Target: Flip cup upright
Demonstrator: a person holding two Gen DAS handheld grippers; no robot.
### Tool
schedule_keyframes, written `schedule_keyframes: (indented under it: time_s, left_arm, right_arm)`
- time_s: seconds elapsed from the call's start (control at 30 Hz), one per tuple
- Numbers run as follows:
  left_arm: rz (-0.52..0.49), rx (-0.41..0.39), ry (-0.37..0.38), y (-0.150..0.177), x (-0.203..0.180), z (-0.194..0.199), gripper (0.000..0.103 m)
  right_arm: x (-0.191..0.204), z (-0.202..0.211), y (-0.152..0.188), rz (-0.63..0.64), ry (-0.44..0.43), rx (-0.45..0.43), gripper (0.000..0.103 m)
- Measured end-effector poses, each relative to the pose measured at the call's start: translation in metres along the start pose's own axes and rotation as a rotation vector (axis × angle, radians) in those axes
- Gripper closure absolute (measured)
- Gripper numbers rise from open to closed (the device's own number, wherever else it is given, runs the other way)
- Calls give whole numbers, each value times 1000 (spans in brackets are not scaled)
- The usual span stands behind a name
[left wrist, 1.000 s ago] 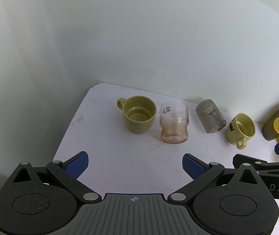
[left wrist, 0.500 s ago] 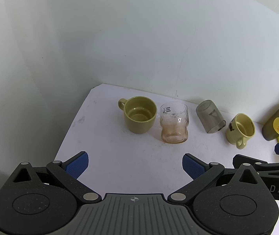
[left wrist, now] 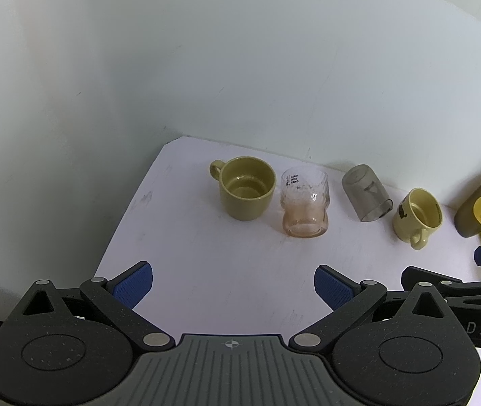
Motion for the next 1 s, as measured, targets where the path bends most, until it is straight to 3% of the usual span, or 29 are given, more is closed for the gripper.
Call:
schedule_keyframes:
  time_s: [1.0]
  left_arm:
    - [-2,108,-37,35,0,-18,0]
  right_arm:
    - [0,-25,29,-12,-26,108,1]
Point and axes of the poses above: each gripper's, at about its wrist camera, not at the fingertips, and z roughly against the way its jaws point, x to its left, y to its underside, the point moved 4 cm from there along -z, roughly the way its jaws point, and after that the axes turned 10 degrees about x, right-handed, at the moved point
